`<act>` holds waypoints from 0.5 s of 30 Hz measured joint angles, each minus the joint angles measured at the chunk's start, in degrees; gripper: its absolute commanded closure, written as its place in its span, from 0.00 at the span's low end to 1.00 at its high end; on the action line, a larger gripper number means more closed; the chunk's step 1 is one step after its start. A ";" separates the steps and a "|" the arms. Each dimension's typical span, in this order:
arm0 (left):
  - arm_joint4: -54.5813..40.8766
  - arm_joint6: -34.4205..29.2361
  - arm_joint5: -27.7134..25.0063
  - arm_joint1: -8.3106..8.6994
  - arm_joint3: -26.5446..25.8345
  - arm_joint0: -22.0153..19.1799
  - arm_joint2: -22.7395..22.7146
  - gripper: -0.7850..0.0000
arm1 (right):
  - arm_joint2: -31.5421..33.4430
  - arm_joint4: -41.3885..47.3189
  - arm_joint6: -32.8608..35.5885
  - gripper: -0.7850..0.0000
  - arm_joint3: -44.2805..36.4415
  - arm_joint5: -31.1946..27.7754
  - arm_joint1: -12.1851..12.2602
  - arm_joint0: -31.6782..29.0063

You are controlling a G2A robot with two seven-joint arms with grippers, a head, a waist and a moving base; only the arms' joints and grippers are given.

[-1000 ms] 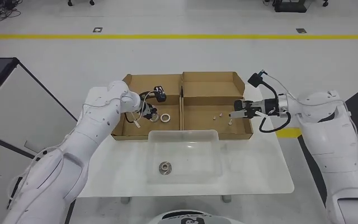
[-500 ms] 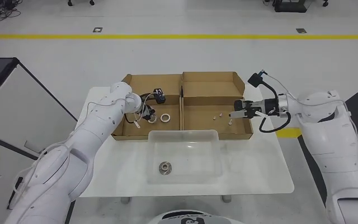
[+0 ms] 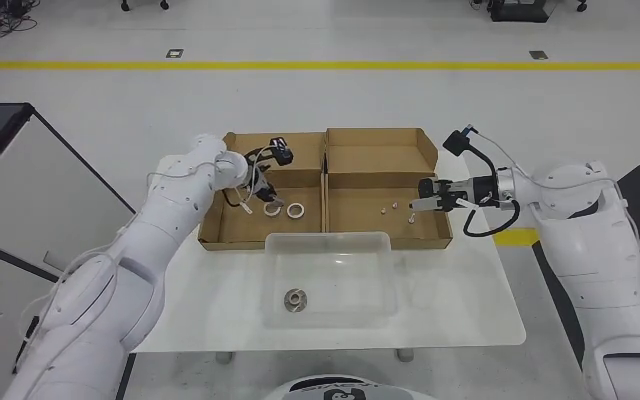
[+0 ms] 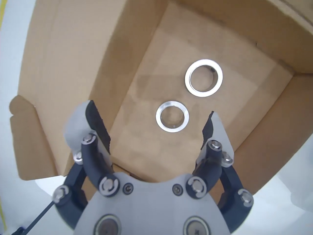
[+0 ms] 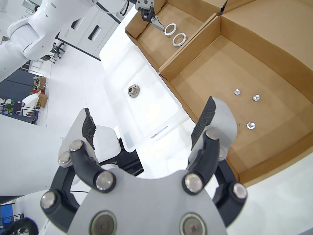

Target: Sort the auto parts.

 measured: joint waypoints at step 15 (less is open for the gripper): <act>-12.99 -16.67 -2.12 9.45 -36.34 12.56 -17.87 0.00 | 0.00 0.00 0.00 0.00 0.00 0.00 0.00 0.00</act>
